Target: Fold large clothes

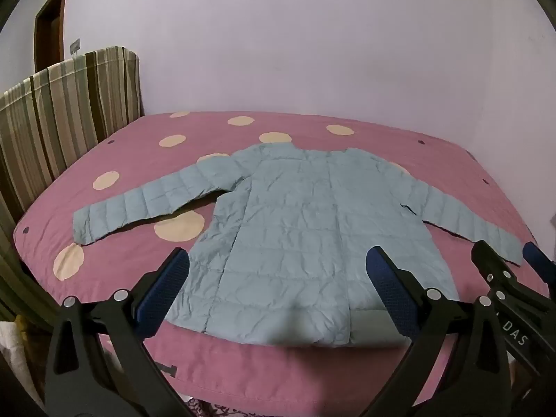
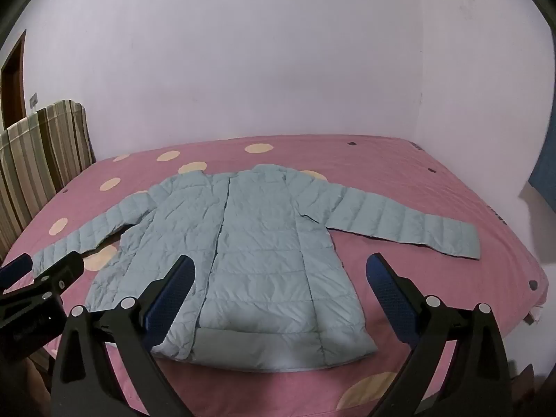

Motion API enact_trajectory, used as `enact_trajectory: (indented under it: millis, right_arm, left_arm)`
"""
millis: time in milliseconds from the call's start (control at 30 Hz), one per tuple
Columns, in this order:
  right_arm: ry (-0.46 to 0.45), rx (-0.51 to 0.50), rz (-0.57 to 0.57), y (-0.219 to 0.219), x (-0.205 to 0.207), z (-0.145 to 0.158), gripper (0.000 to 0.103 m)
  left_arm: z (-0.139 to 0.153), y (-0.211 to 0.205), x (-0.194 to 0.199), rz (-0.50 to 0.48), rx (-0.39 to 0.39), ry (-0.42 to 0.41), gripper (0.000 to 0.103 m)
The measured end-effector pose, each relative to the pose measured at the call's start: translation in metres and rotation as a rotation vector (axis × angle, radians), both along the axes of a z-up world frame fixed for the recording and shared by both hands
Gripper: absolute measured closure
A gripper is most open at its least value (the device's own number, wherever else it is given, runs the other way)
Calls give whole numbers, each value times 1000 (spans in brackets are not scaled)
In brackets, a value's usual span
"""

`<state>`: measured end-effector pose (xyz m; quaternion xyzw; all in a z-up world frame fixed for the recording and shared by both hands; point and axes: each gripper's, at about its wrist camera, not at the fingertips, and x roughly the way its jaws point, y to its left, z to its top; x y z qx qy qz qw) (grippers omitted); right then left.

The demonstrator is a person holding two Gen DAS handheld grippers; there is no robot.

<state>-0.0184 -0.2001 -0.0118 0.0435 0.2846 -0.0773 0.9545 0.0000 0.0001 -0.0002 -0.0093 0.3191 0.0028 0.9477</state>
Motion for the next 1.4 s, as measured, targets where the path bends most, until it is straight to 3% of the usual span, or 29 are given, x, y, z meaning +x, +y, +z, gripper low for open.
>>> enact_trajectory:
  millis: [1400]
  right_arm:
    - [8, -3, 1, 8, 6, -4, 5]
  left_arm:
    - [-6, -4, -2, -6, 4, 14, 2]
